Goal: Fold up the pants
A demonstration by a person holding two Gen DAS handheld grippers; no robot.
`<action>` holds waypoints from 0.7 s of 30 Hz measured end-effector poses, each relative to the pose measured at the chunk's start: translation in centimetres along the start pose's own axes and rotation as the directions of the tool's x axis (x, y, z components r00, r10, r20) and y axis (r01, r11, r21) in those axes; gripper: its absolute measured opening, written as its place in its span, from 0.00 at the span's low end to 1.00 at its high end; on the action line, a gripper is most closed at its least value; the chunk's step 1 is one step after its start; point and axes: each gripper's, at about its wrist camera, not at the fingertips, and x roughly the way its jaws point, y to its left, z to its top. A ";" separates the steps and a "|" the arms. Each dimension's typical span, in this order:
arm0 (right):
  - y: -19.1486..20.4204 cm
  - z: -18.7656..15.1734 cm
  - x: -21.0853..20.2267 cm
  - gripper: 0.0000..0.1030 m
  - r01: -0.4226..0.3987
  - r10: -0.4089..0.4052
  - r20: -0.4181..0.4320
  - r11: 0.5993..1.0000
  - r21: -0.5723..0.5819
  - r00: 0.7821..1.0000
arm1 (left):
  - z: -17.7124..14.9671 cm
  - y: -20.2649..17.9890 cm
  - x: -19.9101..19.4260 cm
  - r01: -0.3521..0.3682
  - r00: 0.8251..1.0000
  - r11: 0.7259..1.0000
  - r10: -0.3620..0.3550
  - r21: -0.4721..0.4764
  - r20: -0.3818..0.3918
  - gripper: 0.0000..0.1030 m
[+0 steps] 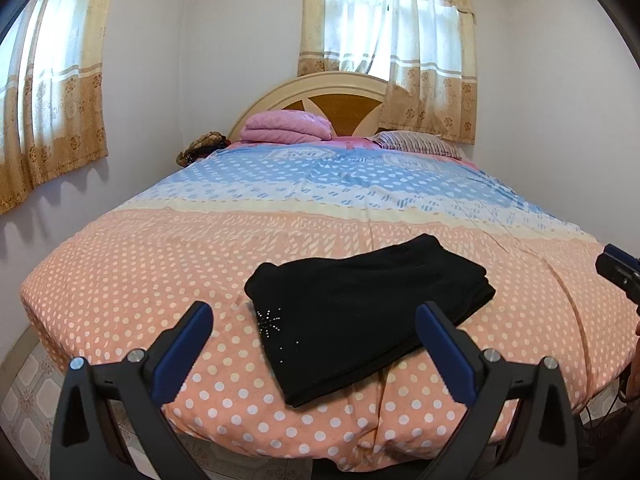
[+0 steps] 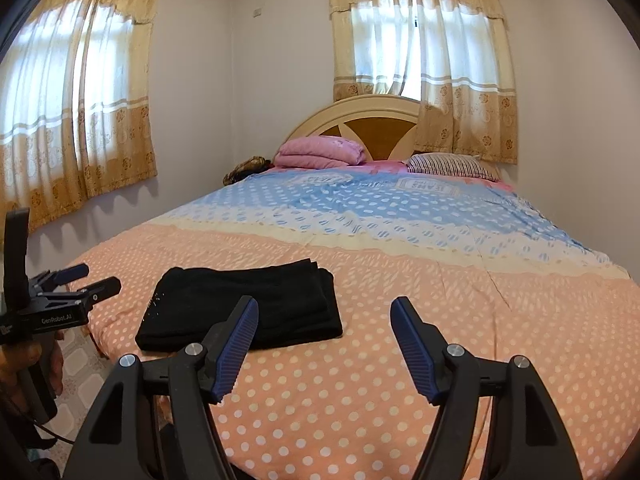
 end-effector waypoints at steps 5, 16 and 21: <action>-0.2 -0.1 0.2 0.69 0.000 0.000 -0.007 1.000 0.015 1.000 | 0.0 0.2 -0.1 -0.004 1.000 1.000 0.004 -0.004 0.003 1.00; -0.4 -0.3 0.3 0.69 -0.007 0.007 -0.014 1.000 0.023 1.000 | -0.2 0.2 -0.1 -0.010 1.000 1.000 0.010 -0.008 0.001 1.00; -0.5 -0.3 0.2 0.70 -0.008 0.008 -0.010 1.000 0.025 1.000 | -0.1 0.3 -0.1 -0.010 1.000 1.000 0.010 -0.007 0.004 1.00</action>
